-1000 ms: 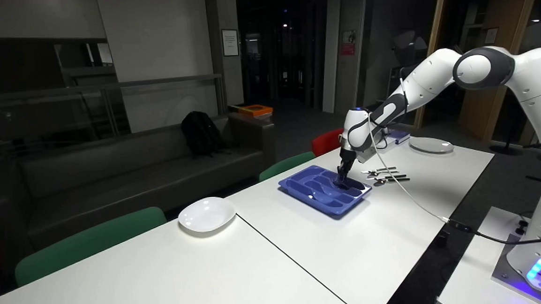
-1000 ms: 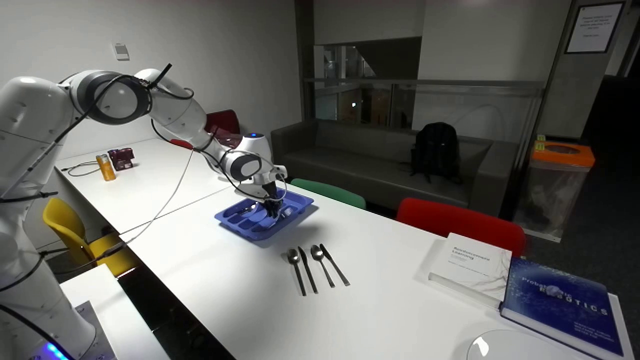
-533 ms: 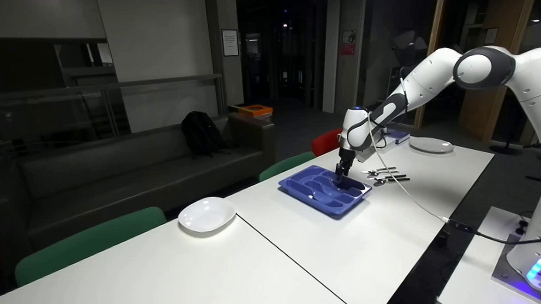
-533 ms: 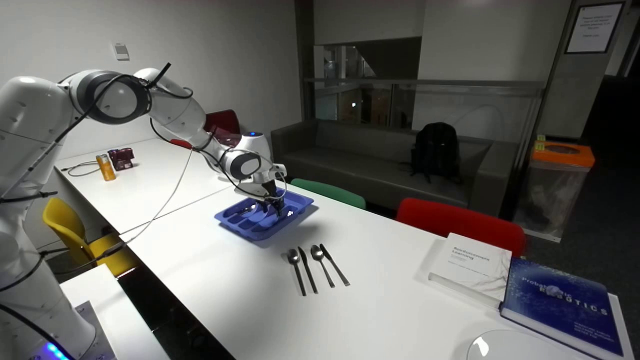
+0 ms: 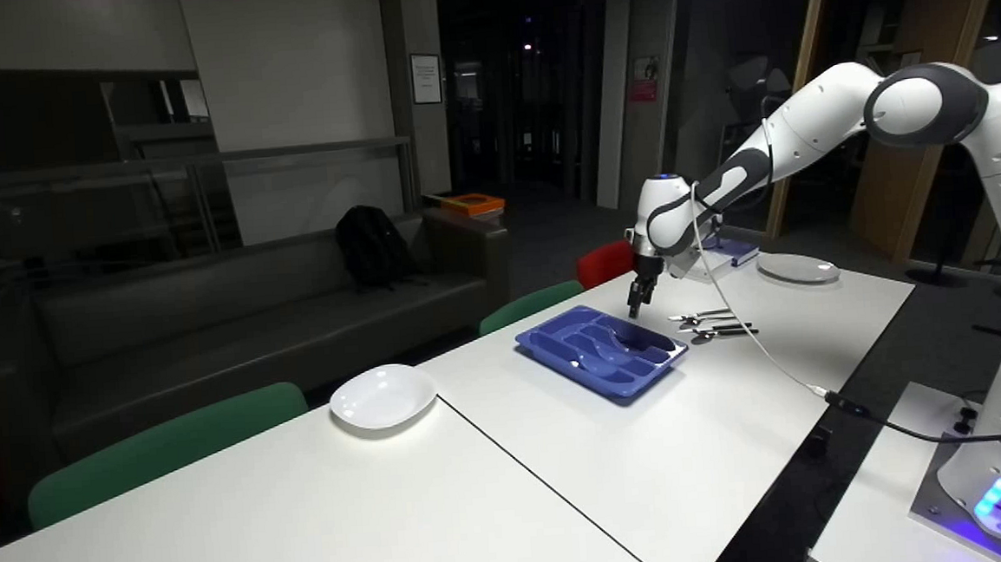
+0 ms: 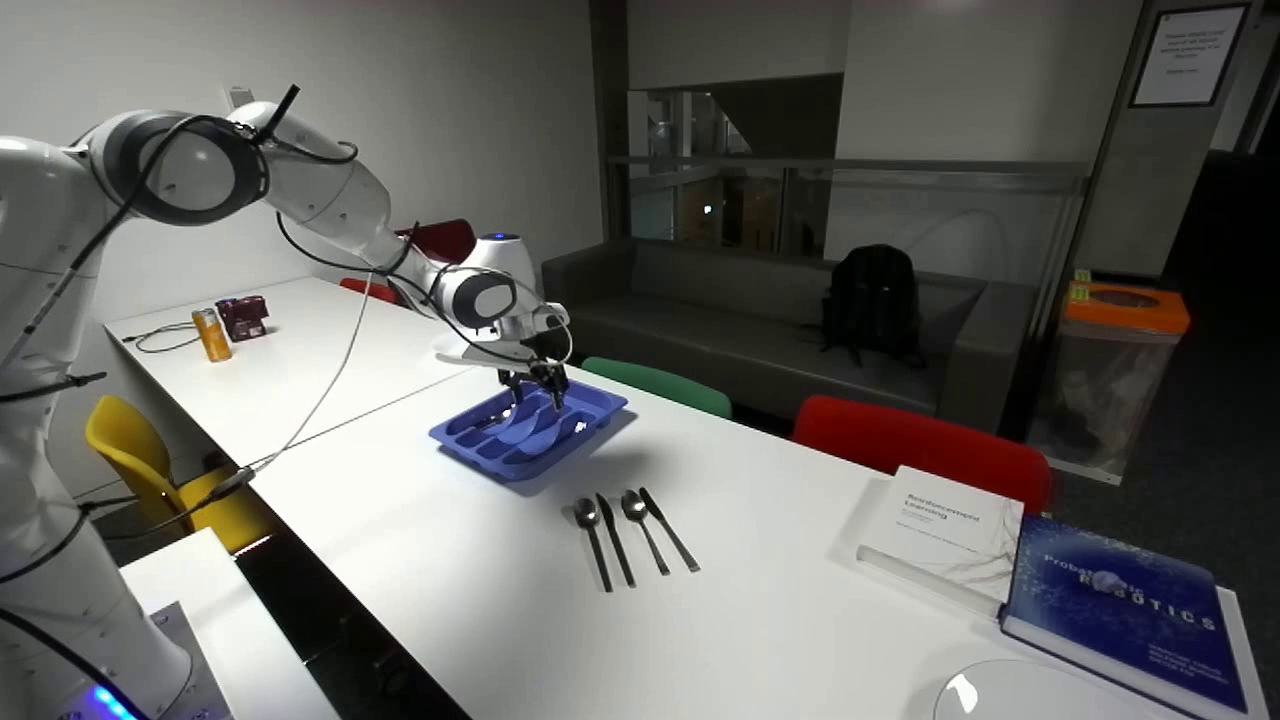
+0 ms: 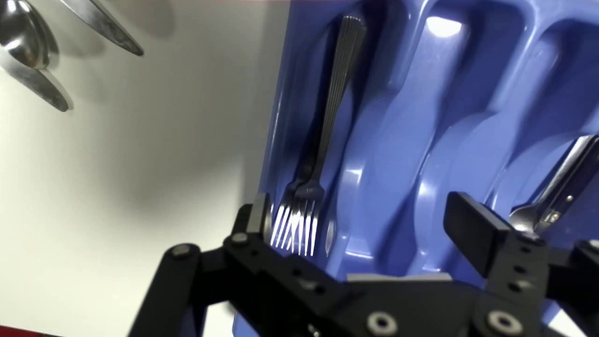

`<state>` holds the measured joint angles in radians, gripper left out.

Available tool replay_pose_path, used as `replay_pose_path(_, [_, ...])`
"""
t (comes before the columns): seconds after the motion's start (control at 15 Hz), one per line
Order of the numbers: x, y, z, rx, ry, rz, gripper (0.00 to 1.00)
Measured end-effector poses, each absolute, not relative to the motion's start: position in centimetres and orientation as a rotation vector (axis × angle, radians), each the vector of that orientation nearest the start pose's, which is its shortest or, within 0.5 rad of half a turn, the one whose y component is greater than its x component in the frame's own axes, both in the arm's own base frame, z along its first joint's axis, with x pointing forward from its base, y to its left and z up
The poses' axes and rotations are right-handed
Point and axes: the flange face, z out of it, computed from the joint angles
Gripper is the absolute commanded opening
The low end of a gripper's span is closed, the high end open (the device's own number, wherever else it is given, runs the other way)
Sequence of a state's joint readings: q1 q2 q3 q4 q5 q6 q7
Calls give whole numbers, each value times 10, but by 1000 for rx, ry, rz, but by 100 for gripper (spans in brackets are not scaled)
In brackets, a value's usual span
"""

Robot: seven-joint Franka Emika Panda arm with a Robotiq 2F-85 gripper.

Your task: Pick up the silver cutlery from the counter and place it on the blue tray

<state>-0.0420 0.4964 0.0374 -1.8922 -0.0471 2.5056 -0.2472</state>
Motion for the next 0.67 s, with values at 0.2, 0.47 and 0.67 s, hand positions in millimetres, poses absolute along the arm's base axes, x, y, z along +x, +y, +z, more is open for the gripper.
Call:
replay_pose_path(0.2, [628,-19,268,-3120,-585,-148,100])
replay_pose_path(0.47, [598,-58,269,-3077,-810,-95,100])
replay_pose_path(0.67, [575,-91,259,-3028,-973,-50,100])
